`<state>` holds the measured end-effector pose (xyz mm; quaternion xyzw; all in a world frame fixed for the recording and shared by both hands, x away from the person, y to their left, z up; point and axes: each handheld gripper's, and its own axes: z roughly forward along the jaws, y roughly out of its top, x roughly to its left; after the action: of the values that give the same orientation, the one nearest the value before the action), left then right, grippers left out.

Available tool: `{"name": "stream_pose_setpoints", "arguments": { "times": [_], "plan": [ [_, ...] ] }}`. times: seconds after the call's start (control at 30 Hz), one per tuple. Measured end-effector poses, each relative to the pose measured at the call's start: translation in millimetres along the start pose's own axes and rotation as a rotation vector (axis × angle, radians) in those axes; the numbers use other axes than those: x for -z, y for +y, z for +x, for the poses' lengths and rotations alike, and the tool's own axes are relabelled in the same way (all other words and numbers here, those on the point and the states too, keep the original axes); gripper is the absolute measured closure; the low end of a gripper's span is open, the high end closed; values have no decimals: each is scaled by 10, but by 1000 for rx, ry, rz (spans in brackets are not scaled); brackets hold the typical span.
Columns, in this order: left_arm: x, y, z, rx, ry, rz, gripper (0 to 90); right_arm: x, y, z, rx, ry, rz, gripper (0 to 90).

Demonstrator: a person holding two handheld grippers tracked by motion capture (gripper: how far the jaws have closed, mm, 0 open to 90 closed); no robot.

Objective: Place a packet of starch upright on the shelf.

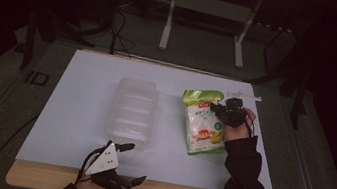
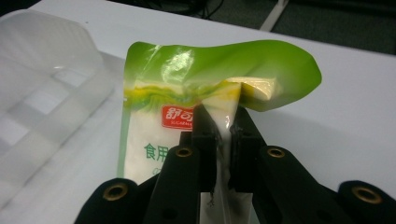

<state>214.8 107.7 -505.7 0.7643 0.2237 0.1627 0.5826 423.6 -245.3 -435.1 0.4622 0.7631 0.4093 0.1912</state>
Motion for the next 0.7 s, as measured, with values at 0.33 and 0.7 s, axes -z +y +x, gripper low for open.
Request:
{"name": "stream_pose_setpoints", "arguments": {
  "times": [0.33, 0.7],
  "plan": [
    [-9, 252, -65, -1, 10, -10, 12, 405, 71, 110, 13, 39, -85, 836],
    [-236, 768, 146, 101, -17, 60, 13, 805, 71, 299, 34, 90, -159, 836]
  ]
}}
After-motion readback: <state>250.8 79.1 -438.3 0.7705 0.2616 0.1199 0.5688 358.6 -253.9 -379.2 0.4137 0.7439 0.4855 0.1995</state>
